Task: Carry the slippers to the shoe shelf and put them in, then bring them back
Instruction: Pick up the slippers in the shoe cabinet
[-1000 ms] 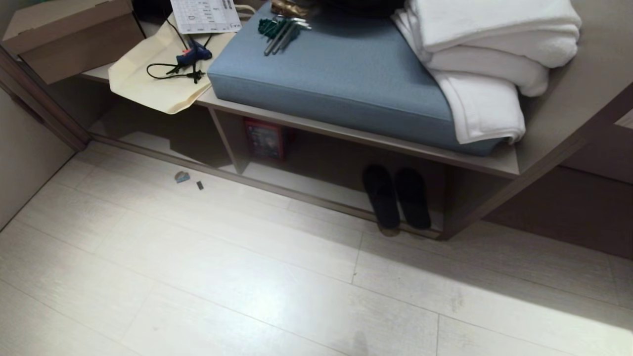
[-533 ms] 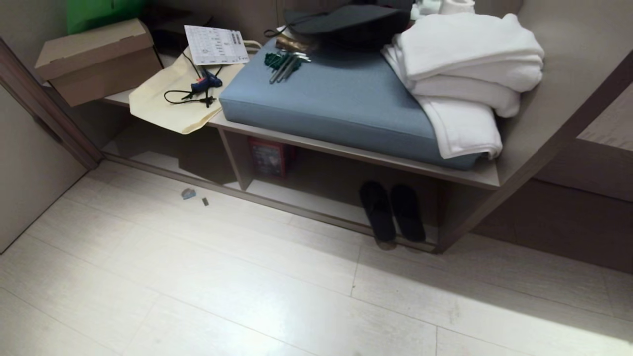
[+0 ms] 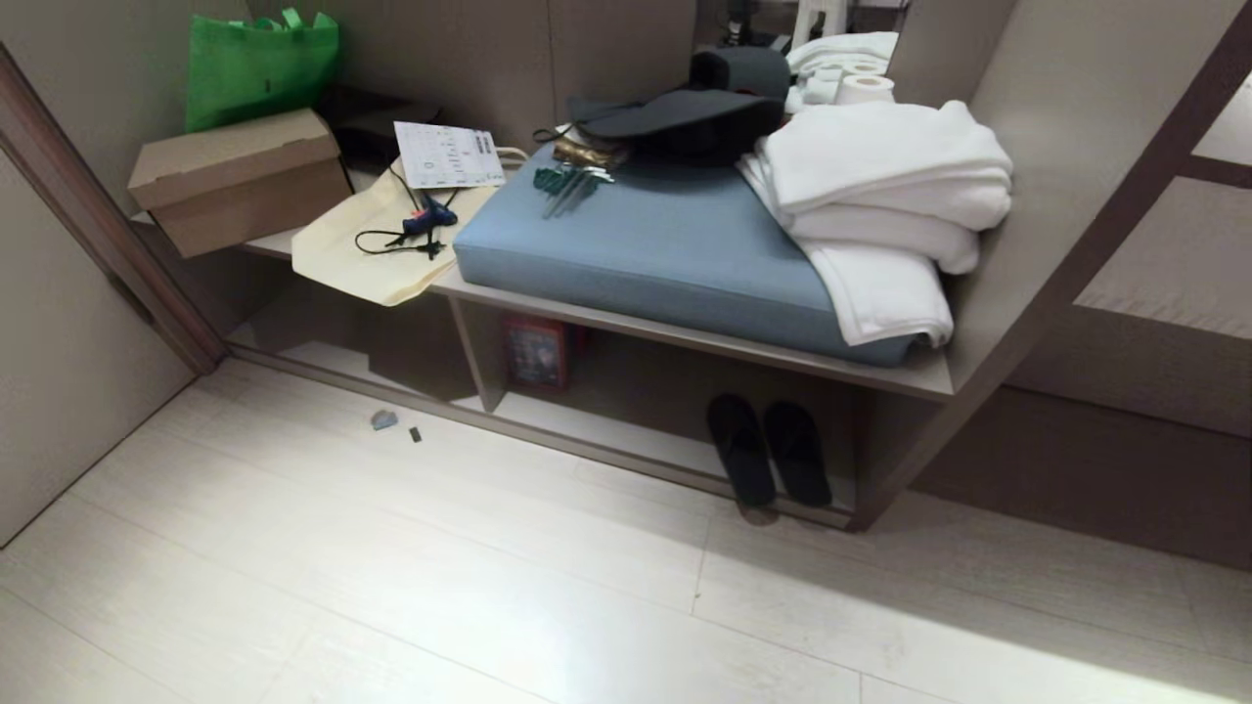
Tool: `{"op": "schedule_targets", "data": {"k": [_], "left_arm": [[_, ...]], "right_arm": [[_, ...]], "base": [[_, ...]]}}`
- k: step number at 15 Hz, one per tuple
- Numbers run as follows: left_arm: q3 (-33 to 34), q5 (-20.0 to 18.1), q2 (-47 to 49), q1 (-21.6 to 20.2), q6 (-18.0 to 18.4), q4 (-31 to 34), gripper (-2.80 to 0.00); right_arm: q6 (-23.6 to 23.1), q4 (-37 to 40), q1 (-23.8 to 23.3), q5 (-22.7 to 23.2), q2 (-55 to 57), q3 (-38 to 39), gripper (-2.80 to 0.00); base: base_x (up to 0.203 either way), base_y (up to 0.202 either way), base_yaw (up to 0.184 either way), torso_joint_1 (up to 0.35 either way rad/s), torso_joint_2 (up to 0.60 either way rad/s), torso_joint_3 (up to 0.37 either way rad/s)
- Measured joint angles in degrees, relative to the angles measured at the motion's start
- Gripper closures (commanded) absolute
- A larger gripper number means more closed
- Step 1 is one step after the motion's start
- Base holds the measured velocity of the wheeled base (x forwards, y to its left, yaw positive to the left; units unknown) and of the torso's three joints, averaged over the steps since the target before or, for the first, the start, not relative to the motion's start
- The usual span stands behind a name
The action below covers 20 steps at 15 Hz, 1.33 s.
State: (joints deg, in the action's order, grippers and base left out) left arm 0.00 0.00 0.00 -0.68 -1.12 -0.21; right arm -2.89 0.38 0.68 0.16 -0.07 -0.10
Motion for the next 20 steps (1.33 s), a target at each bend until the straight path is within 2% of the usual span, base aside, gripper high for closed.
{"op": "schedule_targets", "data": {"k": [16, 20], "left_arm": [[0.0, 0.0, 0.0, 0.0, 0.0, 0.0, 0.00], [0.0, 0.0, 0.0, 0.0, 0.0, 0.0, 0.00]], "right_arm": [[0.2, 0.0, 0.0, 0.1, 0.0, 0.0, 0.00], [0.2, -0.1, 0.0, 0.1, 0.0, 0.0, 0.00]], "base": [[0.000, 0.000, 0.000, 0.002, 0.00, 0.205], [0.000, 0.000, 0.000, -0.002, 0.01, 0.074]]}}
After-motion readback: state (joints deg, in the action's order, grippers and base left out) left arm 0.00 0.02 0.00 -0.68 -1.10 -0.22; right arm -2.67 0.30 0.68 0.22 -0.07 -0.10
